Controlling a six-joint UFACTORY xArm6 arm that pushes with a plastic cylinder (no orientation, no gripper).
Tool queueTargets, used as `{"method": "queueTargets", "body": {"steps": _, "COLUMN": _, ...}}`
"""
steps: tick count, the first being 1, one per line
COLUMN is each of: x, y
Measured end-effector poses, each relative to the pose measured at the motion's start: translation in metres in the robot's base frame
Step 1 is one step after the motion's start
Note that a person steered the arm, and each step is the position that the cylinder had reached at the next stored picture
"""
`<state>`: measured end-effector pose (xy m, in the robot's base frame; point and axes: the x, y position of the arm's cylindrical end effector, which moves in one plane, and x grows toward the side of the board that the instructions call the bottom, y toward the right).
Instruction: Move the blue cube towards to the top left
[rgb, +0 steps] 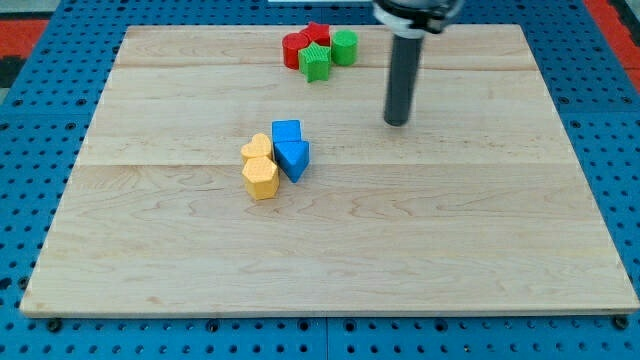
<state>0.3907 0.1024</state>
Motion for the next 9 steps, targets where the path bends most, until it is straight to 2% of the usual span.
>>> {"method": "queueTargets", "body": {"steps": 2, "x": 0.070, "y": -0.119}}
{"method": "queueTargets", "body": {"steps": 5, "x": -0.038, "y": -0.189}}
{"method": "queueTargets", "body": {"steps": 6, "x": -0.045, "y": -0.121}}
{"method": "queueTargets", "body": {"steps": 7, "x": -0.067, "y": -0.106}}
{"method": "queueTargets", "body": {"steps": 9, "x": -0.129, "y": -0.250}}
